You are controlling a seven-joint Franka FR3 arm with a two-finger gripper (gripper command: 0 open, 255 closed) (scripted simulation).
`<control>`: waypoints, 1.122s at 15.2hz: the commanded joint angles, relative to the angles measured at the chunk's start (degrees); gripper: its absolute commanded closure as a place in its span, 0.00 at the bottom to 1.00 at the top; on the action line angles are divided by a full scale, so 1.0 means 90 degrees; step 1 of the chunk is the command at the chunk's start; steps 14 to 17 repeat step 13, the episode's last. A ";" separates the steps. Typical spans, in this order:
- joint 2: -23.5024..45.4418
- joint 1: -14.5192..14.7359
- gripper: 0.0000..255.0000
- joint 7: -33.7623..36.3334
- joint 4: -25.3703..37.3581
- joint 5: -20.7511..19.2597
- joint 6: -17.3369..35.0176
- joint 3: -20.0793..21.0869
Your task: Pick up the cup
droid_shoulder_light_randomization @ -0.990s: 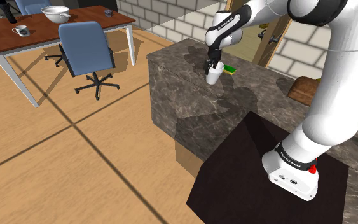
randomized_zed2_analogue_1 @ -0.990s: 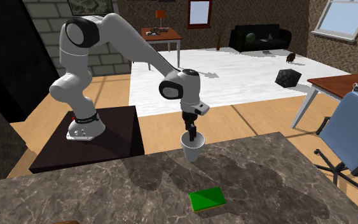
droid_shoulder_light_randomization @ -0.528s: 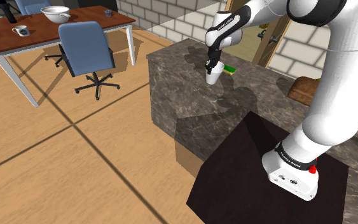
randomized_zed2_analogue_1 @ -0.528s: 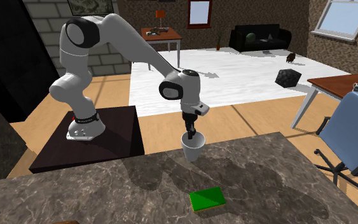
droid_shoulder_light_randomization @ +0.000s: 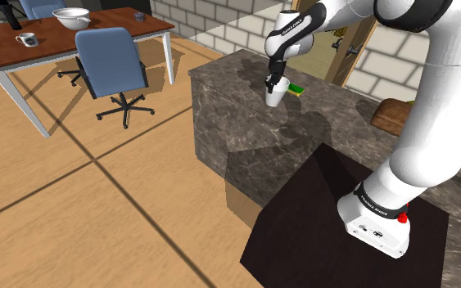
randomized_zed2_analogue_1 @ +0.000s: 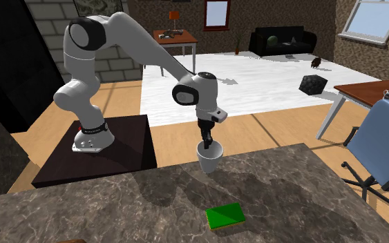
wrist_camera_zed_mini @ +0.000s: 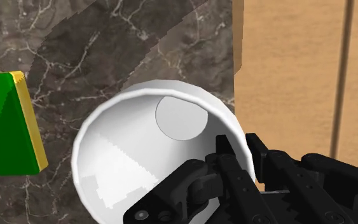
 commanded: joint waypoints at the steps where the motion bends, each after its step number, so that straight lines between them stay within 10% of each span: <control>1: -0.0092 0.0007 1.00 0.0002 0.0045 -0.0016 -0.0136 -0.0010; 17: -0.0576 0.0046 1.00 0.0020 0.0288 -0.0103 -0.0856 -0.0053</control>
